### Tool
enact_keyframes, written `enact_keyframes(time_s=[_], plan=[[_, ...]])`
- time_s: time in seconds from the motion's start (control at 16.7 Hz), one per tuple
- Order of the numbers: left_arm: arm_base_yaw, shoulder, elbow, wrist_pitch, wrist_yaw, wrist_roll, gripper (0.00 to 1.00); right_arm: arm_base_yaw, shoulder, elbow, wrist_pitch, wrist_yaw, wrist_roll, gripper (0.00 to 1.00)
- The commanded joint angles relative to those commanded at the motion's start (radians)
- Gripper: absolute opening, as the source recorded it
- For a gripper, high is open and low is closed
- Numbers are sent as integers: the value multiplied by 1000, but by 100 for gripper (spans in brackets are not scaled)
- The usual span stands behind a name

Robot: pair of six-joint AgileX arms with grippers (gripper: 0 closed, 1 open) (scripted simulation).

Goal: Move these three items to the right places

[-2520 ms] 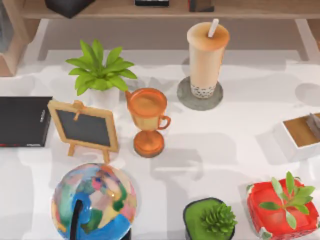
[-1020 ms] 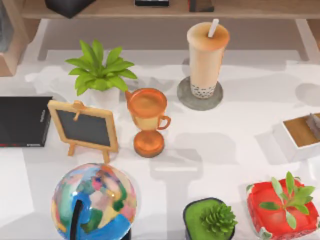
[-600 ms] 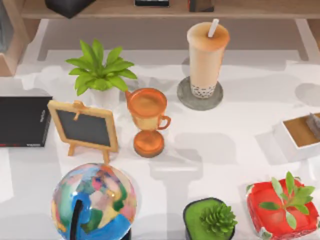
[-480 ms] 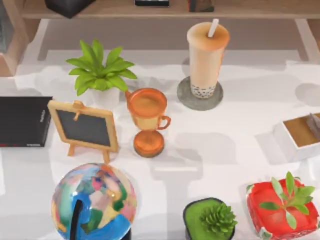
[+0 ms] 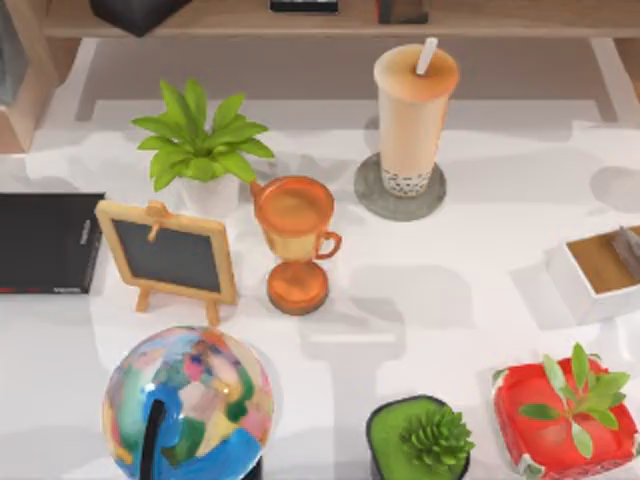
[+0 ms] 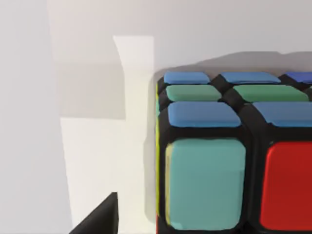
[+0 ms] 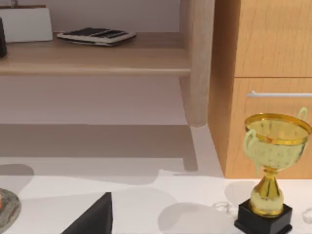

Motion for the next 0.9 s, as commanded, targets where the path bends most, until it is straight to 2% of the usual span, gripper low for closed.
enact_keyframes(time_s=[0.66, 0.9], plan=[[0, 0, 0, 0, 0, 0, 2, 0, 0, 0, 0, 0, 0, 100], [0, 0, 0, 0, 0, 0, 0, 0, 0, 0, 0, 0, 0, 100]])
